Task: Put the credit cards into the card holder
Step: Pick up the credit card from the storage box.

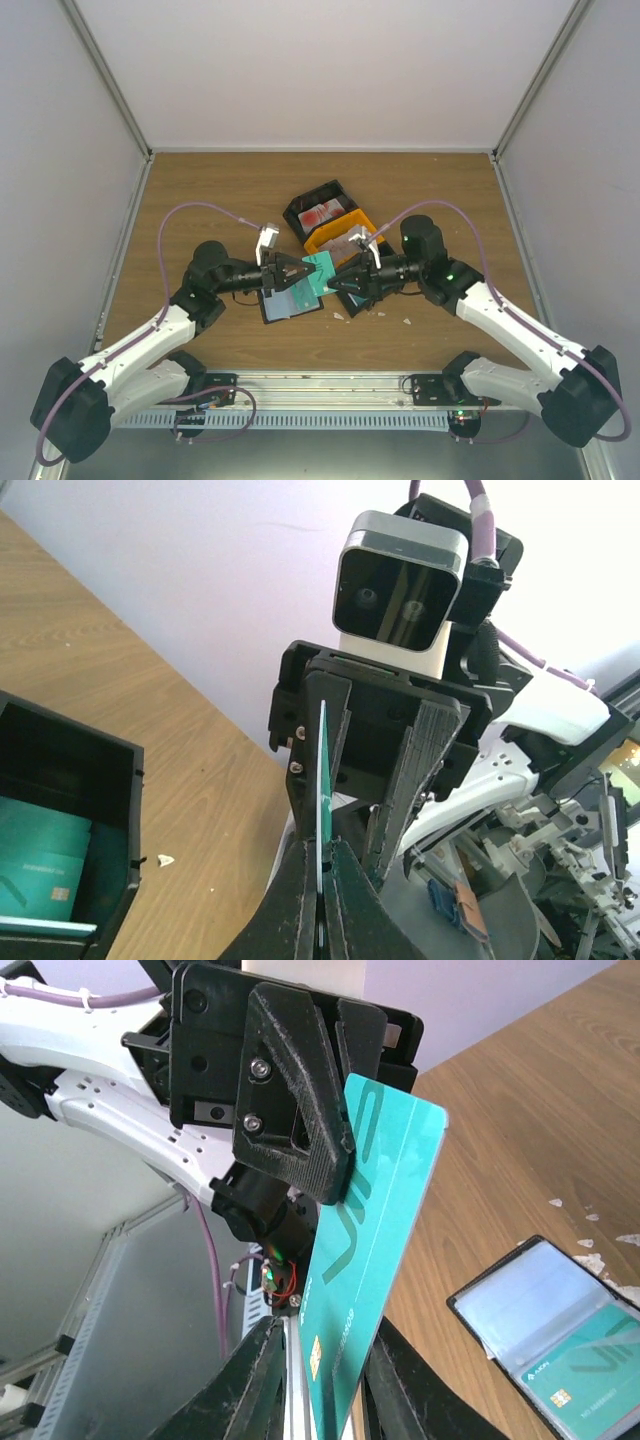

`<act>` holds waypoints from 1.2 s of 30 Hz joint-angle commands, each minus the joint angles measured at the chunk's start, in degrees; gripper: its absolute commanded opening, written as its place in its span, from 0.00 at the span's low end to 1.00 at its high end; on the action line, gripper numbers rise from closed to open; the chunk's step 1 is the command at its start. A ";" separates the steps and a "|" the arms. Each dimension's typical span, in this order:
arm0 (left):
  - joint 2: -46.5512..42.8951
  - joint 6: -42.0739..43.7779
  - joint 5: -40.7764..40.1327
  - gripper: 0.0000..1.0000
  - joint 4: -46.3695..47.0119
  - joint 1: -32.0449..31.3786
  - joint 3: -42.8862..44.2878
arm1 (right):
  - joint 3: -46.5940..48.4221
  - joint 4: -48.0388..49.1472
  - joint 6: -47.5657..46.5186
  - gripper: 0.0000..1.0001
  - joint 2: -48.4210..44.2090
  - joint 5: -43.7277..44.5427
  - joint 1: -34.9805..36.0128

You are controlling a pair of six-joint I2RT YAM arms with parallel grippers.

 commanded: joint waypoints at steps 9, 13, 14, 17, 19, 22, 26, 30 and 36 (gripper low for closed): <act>0.10 -1.11 5.14 0.00 10.56 0.70 -2.50 | -1.96 12.03 6.97 0.12 0.11 -3.13 -0.43; -0.10 0.21 5.03 0.01 9.18 0.70 -2.69 | -2.18 12.34 7.85 0.01 -0.20 -3.28 -0.44; -0.15 0.62 4.47 0.13 7.90 0.70 -2.53 | -2.27 12.52 8.31 0.01 -0.05 -3.15 -0.41; -1.07 2.83 -0.68 0.47 0.01 0.70 -2.09 | -2.72 11.75 8.98 0.01 0.79 -1.60 -0.44; -2.35 4.39 -7.96 0.58 -8.15 0.70 -1.93 | -2.98 10.05 9.08 0.01 1.46 0.57 -0.53; -4.11 4.79 -21.95 0.62 -21.45 0.78 -1.80 | -3.25 7.27 10.15 0.00 2.82 4.28 -0.57; -7.32 2.12 -35.06 0.60 -33.28 1.17 -3.06 | -3.17 2.40 13.09 0.01 7.95 11.19 -0.52; -8.45 0.68 -37.78 0.55 -41.08 2.15 -4.25 | -3.84 3.99 17.75 0.00 15.40 13.96 0.94; -5.25 0.61 -35.22 0.36 -42.84 3.44 -6.64 | 2.56 7.42 21.29 0.01 28.77 15.98 5.44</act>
